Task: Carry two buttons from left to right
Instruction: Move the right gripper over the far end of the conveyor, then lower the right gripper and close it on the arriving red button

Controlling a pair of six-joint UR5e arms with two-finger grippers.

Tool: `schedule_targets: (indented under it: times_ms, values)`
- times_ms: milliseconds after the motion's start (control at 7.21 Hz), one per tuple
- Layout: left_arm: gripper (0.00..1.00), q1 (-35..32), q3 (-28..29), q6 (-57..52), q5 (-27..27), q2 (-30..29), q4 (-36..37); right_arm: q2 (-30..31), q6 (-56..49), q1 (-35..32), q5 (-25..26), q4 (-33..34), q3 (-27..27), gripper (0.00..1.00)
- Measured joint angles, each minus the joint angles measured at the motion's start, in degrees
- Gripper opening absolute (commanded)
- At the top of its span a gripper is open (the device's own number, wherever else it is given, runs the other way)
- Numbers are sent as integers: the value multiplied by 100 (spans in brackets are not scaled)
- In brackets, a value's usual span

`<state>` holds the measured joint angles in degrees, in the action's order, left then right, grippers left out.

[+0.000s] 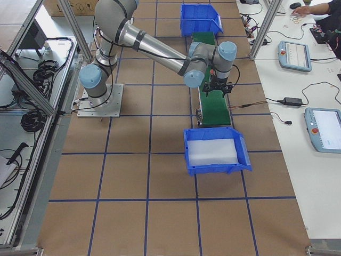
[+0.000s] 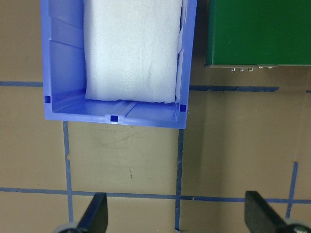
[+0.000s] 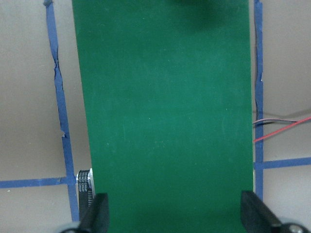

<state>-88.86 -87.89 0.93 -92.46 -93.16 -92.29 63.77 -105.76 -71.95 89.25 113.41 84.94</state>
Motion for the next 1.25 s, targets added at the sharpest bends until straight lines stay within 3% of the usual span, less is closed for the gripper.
schedule_targets:
  times_ms: [1249]
  values:
    - [100, 0, 0, 4, -6, 0, 0, -220, -415, -60, 0, 404, 60, 96]
